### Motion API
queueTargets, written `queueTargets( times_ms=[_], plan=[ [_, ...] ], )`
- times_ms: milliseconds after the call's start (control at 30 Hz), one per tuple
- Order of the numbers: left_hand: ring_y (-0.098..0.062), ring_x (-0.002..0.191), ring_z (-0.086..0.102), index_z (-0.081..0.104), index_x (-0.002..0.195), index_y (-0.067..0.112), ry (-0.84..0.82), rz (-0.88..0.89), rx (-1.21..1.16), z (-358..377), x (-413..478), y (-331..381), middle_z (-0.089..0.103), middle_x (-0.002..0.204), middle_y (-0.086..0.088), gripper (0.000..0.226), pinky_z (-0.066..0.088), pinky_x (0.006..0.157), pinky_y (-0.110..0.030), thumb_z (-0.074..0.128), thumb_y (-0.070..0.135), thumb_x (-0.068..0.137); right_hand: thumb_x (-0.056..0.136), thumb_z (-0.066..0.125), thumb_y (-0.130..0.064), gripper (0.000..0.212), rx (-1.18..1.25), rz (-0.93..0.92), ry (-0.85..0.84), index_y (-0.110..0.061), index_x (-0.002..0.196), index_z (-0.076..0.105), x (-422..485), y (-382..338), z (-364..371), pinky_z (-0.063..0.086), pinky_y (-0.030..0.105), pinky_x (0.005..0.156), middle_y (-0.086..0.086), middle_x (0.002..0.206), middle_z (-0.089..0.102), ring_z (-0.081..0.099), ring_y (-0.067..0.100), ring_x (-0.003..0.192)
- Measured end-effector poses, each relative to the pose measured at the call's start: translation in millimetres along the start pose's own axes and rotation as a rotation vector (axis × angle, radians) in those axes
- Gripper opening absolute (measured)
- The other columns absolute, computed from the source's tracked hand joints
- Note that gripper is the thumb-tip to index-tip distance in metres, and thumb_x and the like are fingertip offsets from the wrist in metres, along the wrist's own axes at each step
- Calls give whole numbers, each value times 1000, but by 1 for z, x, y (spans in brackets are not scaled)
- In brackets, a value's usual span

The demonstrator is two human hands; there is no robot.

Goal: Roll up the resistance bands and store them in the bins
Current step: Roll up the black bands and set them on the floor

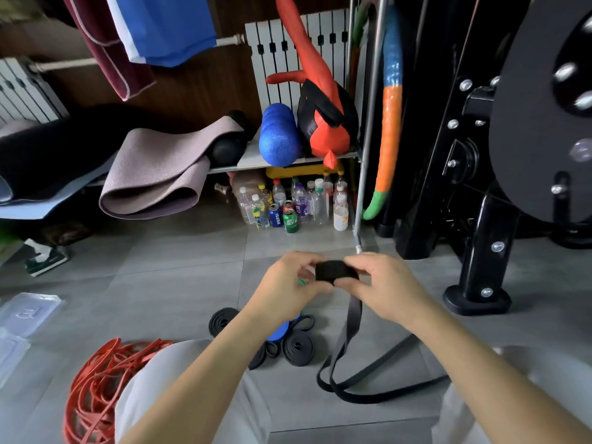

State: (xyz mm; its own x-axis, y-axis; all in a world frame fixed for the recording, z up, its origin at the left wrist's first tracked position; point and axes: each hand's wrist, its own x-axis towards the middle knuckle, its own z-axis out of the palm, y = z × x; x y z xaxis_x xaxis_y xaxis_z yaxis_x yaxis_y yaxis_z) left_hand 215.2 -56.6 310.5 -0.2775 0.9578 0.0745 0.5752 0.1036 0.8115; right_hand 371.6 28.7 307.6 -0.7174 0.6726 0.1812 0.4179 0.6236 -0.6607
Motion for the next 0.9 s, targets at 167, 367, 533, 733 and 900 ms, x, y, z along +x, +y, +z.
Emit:
queueTargets(
  times_ms=[167,367,533,733,900],
  plan=[
    [-10,85,53,64,111,25,-122,164,450,10,-6,-4,60,98,5,31,40,75,-23,69,26,80,89,56,-32,18,-312,-57,-159,-22,103,62,-7,-2,11,36,29,63,-4,87,52,54,20,87],
    [-2,78,58,69,92,31,-48,87,232,4,-3,-5,65,85,11,19,46,75,-19,72,18,78,81,67,-26,19,-63,42,-50,-21,99,66,-6,-5,3,47,32,72,-6,88,60,57,14,84],
    [-1,78,67,67,84,40,35,-1,-296,-3,-1,3,72,80,17,39,53,78,-17,69,1,80,76,76,-19,27,291,113,31,-29,100,69,-4,-3,-5,49,19,84,-13,91,71,64,1,89],
    [-11,85,68,68,101,16,-42,-125,-871,-3,-3,6,73,92,-1,26,53,71,-17,60,-1,83,78,73,-11,28,533,76,84,-36,90,65,-2,-6,-5,52,27,89,-9,90,73,68,6,89],
    [-13,86,69,69,98,13,-48,-175,-1015,4,-1,6,73,92,-5,23,54,70,-18,61,5,78,80,71,-13,24,565,61,103,-34,88,64,0,-2,-3,51,17,82,-9,88,72,67,7,87]
  ],
)
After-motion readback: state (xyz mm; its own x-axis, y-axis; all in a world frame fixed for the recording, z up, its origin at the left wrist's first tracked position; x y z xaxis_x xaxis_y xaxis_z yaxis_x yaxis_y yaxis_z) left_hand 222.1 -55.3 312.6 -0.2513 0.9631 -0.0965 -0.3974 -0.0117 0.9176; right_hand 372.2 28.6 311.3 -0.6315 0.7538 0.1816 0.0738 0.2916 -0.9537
